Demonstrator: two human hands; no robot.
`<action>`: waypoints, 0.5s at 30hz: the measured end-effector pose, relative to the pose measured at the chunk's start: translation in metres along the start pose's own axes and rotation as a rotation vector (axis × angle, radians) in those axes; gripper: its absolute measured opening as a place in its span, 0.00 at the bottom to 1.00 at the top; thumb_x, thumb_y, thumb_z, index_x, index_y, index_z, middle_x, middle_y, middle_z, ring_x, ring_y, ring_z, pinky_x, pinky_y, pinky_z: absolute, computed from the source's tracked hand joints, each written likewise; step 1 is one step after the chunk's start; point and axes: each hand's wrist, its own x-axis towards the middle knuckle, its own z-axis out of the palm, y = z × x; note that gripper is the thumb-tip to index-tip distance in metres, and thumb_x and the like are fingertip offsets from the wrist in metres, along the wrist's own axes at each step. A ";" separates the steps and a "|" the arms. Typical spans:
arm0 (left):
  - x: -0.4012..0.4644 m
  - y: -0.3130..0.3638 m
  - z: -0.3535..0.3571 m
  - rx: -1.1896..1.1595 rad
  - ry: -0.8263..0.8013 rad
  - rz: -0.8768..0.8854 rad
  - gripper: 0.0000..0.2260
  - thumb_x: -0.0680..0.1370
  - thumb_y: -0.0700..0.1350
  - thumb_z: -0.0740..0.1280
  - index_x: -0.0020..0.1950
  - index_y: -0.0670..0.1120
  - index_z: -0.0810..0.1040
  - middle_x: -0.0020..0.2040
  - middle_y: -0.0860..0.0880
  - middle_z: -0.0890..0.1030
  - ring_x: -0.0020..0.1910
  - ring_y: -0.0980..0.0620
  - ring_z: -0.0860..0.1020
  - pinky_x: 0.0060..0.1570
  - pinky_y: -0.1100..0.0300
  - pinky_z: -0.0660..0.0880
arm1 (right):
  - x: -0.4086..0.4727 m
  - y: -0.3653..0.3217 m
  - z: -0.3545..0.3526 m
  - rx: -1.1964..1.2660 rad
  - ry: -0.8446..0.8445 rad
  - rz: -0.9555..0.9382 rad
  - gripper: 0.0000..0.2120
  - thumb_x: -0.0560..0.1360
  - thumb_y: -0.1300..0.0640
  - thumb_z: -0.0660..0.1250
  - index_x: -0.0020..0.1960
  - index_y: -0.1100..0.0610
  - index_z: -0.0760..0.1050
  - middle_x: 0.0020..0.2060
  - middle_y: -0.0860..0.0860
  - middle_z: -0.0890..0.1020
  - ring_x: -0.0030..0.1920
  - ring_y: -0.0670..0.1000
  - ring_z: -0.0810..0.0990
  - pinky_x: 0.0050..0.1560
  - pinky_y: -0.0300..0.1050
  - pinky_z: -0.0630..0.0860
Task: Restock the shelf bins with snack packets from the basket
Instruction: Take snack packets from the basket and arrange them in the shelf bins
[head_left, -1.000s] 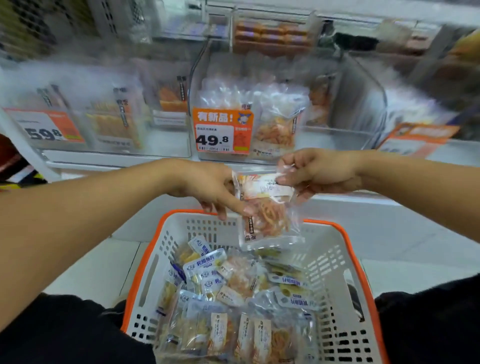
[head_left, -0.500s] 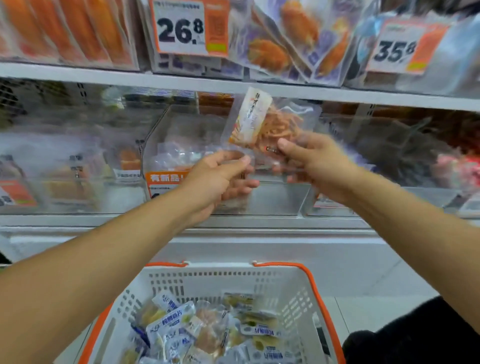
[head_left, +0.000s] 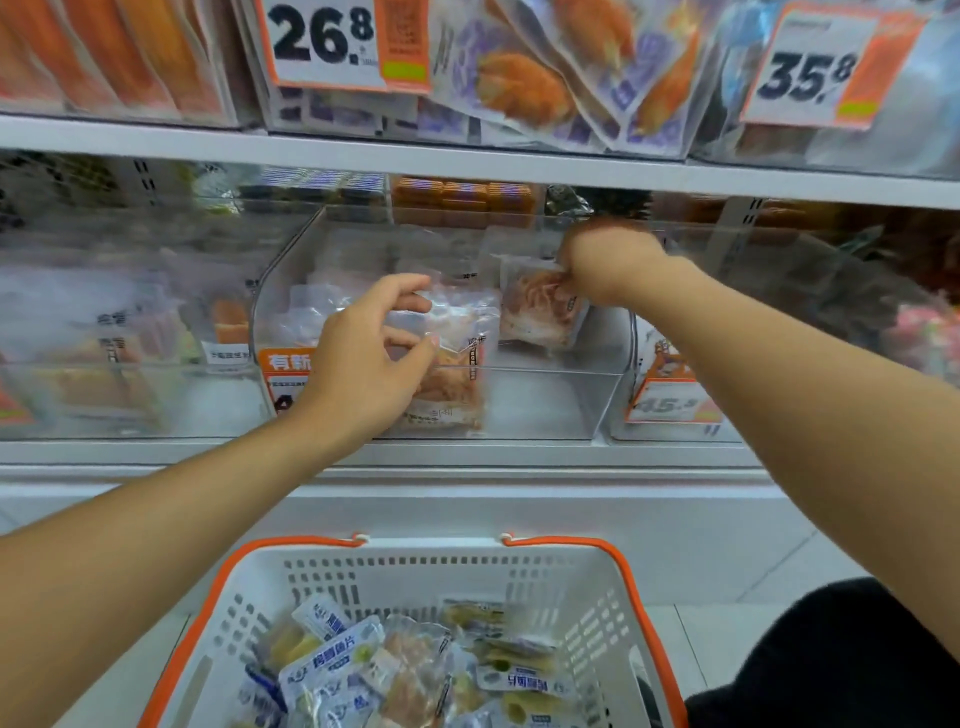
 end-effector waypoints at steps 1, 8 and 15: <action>-0.003 0.001 0.000 0.013 -0.008 0.016 0.21 0.78 0.41 0.69 0.69 0.55 0.71 0.58 0.56 0.78 0.46 0.59 0.82 0.42 0.63 0.79 | 0.005 -0.003 0.005 -0.030 0.001 -0.017 0.04 0.77 0.59 0.68 0.50 0.59 0.76 0.42 0.56 0.75 0.42 0.57 0.73 0.42 0.47 0.69; -0.009 0.001 -0.001 -0.070 -0.070 0.040 0.23 0.78 0.38 0.68 0.70 0.54 0.70 0.58 0.57 0.78 0.53 0.60 0.80 0.43 0.68 0.77 | 0.022 -0.031 0.027 -0.112 0.054 0.100 0.15 0.74 0.65 0.65 0.60 0.60 0.76 0.58 0.59 0.80 0.60 0.61 0.77 0.61 0.52 0.69; -0.008 -0.004 -0.007 -0.091 -0.105 0.067 0.20 0.77 0.36 0.69 0.65 0.52 0.74 0.57 0.54 0.79 0.50 0.57 0.80 0.37 0.68 0.75 | 0.022 -0.028 0.029 -0.064 0.098 0.135 0.21 0.74 0.64 0.65 0.68 0.58 0.72 0.64 0.60 0.74 0.64 0.62 0.73 0.63 0.52 0.69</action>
